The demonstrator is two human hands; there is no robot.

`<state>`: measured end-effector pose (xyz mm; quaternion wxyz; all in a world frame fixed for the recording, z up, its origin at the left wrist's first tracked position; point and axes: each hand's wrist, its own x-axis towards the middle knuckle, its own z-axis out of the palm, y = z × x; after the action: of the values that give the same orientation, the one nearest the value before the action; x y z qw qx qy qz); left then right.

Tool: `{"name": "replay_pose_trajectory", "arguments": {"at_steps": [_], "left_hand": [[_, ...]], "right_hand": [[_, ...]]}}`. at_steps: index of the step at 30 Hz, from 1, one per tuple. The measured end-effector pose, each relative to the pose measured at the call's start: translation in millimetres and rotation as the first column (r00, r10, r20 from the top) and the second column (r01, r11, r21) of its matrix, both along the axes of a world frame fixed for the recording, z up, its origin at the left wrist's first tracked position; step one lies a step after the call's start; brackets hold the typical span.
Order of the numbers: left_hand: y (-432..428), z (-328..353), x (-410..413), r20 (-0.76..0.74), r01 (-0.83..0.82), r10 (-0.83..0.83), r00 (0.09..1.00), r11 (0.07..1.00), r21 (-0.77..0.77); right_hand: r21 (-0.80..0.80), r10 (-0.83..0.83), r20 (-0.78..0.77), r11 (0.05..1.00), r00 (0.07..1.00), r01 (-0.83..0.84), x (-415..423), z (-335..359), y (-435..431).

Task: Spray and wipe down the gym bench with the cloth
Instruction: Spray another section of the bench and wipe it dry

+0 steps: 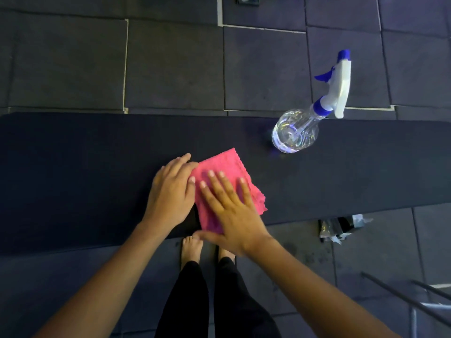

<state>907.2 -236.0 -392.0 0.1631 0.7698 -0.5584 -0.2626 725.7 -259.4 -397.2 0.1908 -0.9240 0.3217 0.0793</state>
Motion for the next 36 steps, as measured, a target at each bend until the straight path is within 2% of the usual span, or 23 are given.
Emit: {"name": "replay_pose_trajectory", "arguments": {"at_steps": [3, 9, 14, 17, 18, 19, 20, 22, 23, 24, 25, 27, 28, 29, 30, 32, 33, 35, 36], "left_hand": [[8, -1, 2, 0.037, 0.01, -0.012, 0.999, 0.999, 0.039], [11, -2, 6, 0.019, 0.017, -0.017, 1.0, 1.0, -0.013], [2, -1, 0, -0.027, 0.022, -0.023, 0.999, 0.999, -0.025], [-5, 4, -9, -0.057, 0.043, -0.045, 0.997, 0.998, -0.036], [-7, 6, -12, -0.069, 0.049, -0.052, 0.996, 0.998, -0.038], [-10, 7, -15, -0.081, 0.053, -0.056, 0.995, 0.998, -0.039], [-12, 7, -17, -0.092, 0.056, -0.06, 0.994, 0.998, -0.041], [-17, 8, -22, -0.109, 0.064, -0.069, 0.992, 0.997, -0.048], [-18, 8, -25, -0.118, 0.069, -0.075, 0.99, 0.996, -0.05], [-20, 9, -29, -0.128, 0.078, -0.083, 0.988, 0.996, -0.051], [-22, 9, -33, -0.135, 0.09, -0.096, 0.986, 0.995, -0.05], [-26, 9, -40, -0.147, 0.122, -0.129, 0.981, 0.991, -0.052], [-28, 9, -44, -0.152, 0.135, -0.142, 0.978, 0.989, -0.056], [-30, 9, -48, -0.156, 0.145, -0.153, 0.976, 0.988, -0.059], [-32, 9, -51, -0.158, 0.155, -0.163, 0.974, 0.986, -0.062], [-36, 7, -59, -0.163, 0.169, -0.177, 0.971, 0.984, -0.063], [-38, 6, -62, -0.165, 0.173, -0.181, 0.969, 0.983, -0.062], [-41, 4, -69, -0.164, 0.185, -0.192, 0.967, 0.981, -0.059], [-42, 3, -71, -0.16, 0.194, -0.201, 0.967, 0.979, -0.058]], "right_hand": [[-0.066, 0.088, -0.087, 0.993, 0.992, -0.094, -8, -23, 5], [-0.032, 0.036, 0.168, 0.999, 0.985, -0.031, -17, -32, 10], [0.263, -0.125, 0.26, 0.963, 0.958, 0.054, -20, -16, 11], [0.489, -0.316, 0.28, 0.86, 0.906, 0.148, -25, -5, 14], [0.563, -0.439, 0.275, 0.795, 0.855, 0.227, -28, 3, 15], [0.647, -0.596, 0.255, 0.69, 0.761, 0.324, -31, 13, 13], [0.724, -0.751, 0.221, 0.554, 0.623, 0.411, -35, 25, 9], [0.803, -0.934, 0.15, 0.307, 0.325, 0.51, -50, 44, -6], [0.806, -0.968, 0.167, 0.245, 0.189, 0.539, -61, 55, -16], [0.785, -0.971, 0.223, 0.233, 0.09, 0.575, -72, 63, -26], [0.749, -0.956, 0.291, 0.258, 0.046, 0.61, -83, 71, -35], [0.703, -0.926, 0.37, 0.332, 0.075, 0.629, -94, 80, -47], [0.712, -0.93, 0.348, 0.343, 0.115, 0.613, -96, 78, -49], [0.686, -0.933, 0.309, 0.352, 0.184, 0.636, -97, 72, -48], [0.599, -0.906, 0.287, 0.423, 0.311, 0.68, -95, 64, -47], [0.402, -0.772, 0.208, 0.627, 0.601, 0.667, -91, 38, -37], [0.357, -0.707, 0.139, 0.689, 0.694, 0.631, -87, 25, -29], [0.295, -0.617, 0.09, 0.767, 0.782, 0.57, -77, 3, -9], [0.282, -0.617, 0.105, 0.771, 0.78, 0.571, -73, -4, 2]]}}
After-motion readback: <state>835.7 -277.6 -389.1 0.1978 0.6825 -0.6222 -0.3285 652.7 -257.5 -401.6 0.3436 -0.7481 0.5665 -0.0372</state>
